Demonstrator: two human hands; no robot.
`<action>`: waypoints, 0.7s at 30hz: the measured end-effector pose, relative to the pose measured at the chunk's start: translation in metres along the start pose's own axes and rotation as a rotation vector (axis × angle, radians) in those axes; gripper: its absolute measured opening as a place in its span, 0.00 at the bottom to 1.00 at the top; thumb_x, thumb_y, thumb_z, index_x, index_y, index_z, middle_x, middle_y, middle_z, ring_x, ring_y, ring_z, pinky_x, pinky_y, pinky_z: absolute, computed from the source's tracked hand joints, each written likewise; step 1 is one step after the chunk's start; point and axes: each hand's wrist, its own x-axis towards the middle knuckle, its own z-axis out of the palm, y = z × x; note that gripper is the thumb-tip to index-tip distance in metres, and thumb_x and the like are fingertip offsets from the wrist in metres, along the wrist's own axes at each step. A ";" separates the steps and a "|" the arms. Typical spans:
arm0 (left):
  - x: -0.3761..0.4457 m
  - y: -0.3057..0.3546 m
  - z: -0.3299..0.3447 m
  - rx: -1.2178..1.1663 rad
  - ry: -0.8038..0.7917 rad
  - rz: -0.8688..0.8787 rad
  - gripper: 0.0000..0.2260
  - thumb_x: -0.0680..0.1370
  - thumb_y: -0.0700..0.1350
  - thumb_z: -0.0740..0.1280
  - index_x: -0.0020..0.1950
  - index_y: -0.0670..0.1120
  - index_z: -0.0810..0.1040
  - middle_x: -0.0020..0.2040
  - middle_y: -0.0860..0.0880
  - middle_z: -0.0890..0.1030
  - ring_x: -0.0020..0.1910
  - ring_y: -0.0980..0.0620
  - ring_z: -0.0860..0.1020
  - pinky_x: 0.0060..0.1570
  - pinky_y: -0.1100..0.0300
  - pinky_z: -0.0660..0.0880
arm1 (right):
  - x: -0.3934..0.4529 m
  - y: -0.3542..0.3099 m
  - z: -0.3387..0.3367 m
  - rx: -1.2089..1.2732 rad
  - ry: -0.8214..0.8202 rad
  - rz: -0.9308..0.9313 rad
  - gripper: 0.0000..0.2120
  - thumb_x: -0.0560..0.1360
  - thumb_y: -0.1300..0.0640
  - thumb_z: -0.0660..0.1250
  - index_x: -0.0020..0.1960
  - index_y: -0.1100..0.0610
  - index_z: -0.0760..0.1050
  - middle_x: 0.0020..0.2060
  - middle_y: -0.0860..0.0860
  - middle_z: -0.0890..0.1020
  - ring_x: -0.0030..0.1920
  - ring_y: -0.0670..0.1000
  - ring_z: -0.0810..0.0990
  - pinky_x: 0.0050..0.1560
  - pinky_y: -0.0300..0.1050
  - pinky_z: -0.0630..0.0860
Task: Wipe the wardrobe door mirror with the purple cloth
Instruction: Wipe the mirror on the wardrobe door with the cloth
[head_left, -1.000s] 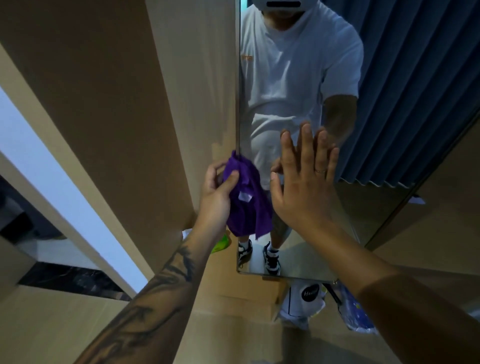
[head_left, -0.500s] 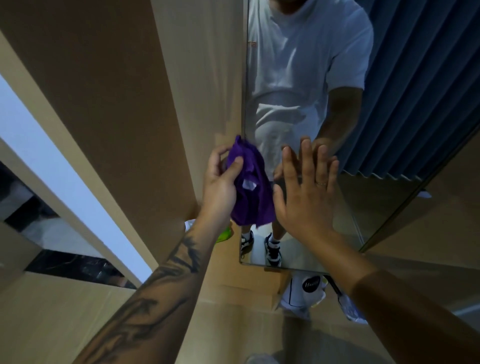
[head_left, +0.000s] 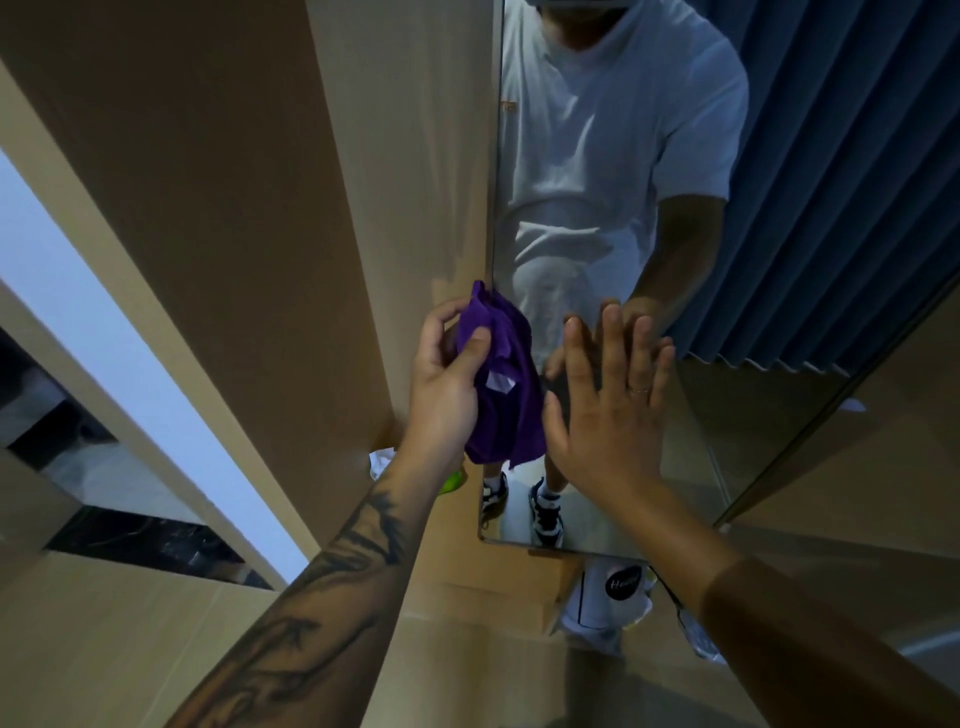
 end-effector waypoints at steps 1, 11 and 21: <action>-0.004 -0.010 -0.005 0.018 -0.003 -0.035 0.12 0.82 0.37 0.65 0.59 0.53 0.78 0.51 0.50 0.85 0.51 0.47 0.83 0.51 0.52 0.80 | 0.000 0.000 0.000 0.000 -0.006 0.001 0.38 0.80 0.43 0.63 0.84 0.55 0.54 0.82 0.61 0.51 0.81 0.68 0.50 0.79 0.71 0.49; 0.000 -0.004 -0.004 -0.039 0.002 -0.037 0.12 0.81 0.32 0.64 0.58 0.48 0.77 0.51 0.49 0.85 0.48 0.49 0.83 0.46 0.58 0.81 | -0.001 0.005 -0.001 -0.034 -0.029 -0.028 0.41 0.79 0.43 0.65 0.85 0.53 0.51 0.83 0.60 0.50 0.82 0.65 0.46 0.81 0.67 0.44; -0.020 -0.063 -0.019 0.093 0.093 -0.196 0.11 0.83 0.36 0.62 0.59 0.51 0.77 0.47 0.56 0.86 0.48 0.53 0.83 0.49 0.59 0.77 | -0.003 0.005 0.003 -0.001 -0.043 -0.021 0.42 0.78 0.44 0.66 0.85 0.53 0.50 0.82 0.60 0.49 0.82 0.62 0.41 0.80 0.68 0.44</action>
